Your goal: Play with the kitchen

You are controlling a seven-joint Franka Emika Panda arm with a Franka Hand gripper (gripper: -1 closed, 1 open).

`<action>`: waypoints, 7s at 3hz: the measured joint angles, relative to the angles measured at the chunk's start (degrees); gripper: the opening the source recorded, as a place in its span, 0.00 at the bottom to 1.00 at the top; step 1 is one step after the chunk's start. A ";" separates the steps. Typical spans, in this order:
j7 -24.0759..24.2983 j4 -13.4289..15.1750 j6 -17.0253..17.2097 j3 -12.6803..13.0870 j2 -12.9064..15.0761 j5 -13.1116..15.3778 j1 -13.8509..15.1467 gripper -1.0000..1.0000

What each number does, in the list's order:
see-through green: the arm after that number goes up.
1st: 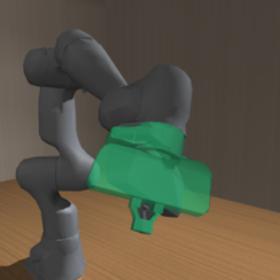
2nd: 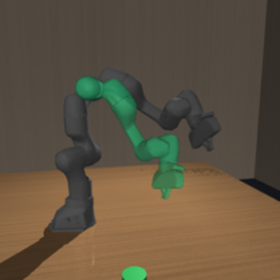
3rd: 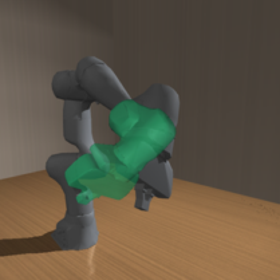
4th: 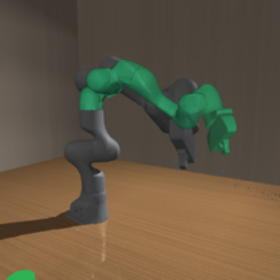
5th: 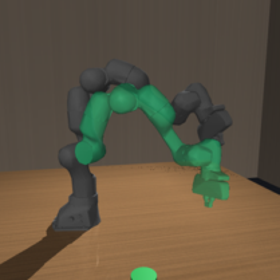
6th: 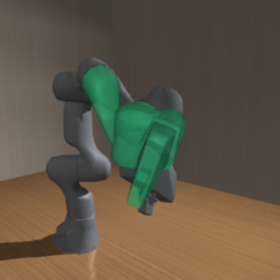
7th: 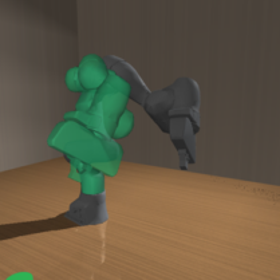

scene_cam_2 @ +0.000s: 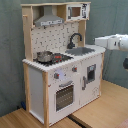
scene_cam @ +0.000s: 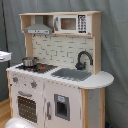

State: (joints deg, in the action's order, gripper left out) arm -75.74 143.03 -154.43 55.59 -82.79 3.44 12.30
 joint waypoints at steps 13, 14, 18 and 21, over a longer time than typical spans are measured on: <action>-16.83 -18.26 -32.24 0.27 33.32 0.01 39.82 1.00; -16.83 -21.71 -32.24 2.74 34.40 0.01 44.46 1.00; -11.65 -33.26 -31.37 14.02 34.76 -0.10 59.94 1.00; -11.37 -31.85 -31.52 13.67 34.76 -0.50 60.67 0.00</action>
State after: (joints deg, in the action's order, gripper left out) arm -87.10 111.17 -185.94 69.26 -48.03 2.94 72.97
